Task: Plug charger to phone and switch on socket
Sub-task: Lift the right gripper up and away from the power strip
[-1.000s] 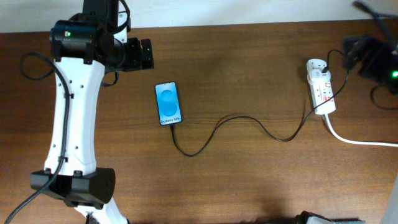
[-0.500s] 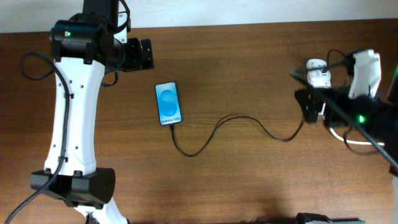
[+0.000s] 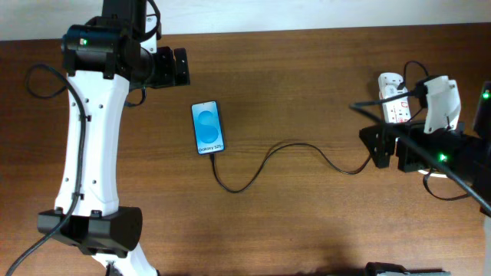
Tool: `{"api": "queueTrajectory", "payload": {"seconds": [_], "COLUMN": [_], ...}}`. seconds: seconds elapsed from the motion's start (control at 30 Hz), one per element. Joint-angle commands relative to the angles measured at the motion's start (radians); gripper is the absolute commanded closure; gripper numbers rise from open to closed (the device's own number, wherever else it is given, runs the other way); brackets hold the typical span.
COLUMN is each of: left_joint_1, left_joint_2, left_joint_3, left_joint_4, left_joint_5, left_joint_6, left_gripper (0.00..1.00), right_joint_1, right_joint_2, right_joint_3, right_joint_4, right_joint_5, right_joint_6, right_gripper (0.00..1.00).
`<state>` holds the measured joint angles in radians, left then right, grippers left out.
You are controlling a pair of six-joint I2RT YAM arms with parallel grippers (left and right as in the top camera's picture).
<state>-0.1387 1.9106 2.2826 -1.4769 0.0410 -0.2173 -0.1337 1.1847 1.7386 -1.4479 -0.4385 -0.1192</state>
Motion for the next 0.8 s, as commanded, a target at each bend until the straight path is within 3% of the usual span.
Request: {"api": "queueTrajectory", "payload": {"seconds": [0.0,0.2,0.47,0.77], "left_joint_1": [0.002,0.002,0.002,0.002], "left_joint_2": [-0.034,-0.034,-0.034,-0.034], "left_joint_3": [0.008,0.008,0.008,0.008], "left_joint_4": [0.0,0.0,0.0,0.0], "left_joint_5": [0.004,0.004,0.004,0.004], "left_joint_6": [0.01,0.01,0.009,0.009], "left_gripper": [0.01,0.01,0.01,0.01], "right_joint_1": [0.009,0.009,0.01,0.01], "right_joint_2": [-0.002,-0.131,-0.458,-0.772], "right_joint_3": [0.007,-0.151,-0.655,-1.068], "right_joint_4": [0.01,0.221,0.698,1.062], "right_joint_5": [-0.061,0.006,0.005,0.005], "right_joint_6": [-0.154,-0.156,-0.165,-0.165], "right_gripper": [0.02,0.02,0.02,0.01]}}
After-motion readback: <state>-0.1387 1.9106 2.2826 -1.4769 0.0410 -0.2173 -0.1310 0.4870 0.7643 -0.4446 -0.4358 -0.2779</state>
